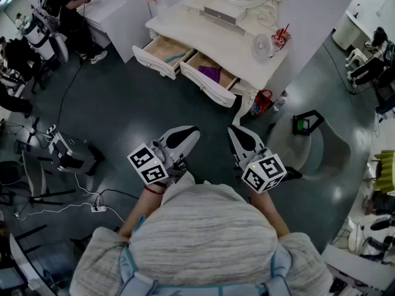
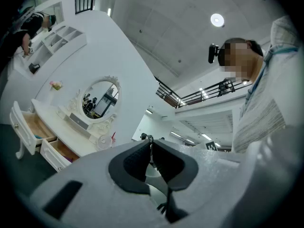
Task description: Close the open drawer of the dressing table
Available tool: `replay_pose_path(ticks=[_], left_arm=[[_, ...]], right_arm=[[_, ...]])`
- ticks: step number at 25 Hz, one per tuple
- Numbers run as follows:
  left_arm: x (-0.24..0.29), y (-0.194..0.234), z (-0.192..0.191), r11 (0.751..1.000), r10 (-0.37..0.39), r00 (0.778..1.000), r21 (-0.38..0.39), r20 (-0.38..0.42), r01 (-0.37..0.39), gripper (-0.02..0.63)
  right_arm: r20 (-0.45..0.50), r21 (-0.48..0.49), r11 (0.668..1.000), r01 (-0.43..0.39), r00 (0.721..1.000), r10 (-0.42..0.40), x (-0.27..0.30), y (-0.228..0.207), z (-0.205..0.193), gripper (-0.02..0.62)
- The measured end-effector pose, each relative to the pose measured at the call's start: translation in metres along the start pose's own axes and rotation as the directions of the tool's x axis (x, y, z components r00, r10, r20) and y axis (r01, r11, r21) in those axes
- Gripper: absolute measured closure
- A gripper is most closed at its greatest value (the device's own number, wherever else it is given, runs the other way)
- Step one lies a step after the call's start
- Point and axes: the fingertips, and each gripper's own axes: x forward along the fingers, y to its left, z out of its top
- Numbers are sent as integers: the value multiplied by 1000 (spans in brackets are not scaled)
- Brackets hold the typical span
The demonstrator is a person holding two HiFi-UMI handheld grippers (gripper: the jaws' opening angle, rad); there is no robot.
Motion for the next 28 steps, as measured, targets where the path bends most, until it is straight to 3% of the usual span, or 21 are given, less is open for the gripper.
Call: replay_pose_path(ticks=[17, 28], left_arm=[[13, 7, -4, 1000, 16, 1000, -8, -24, -16, 597], [30, 9, -7, 1000, -10, 999, -7, -49, 9, 597]], right_arm=[[-6, -9, 1000, -29, 1000, 29, 4, -11, 4, 588], [38, 51, 998, -24, 999, 22, -2, -27, 11, 586]])
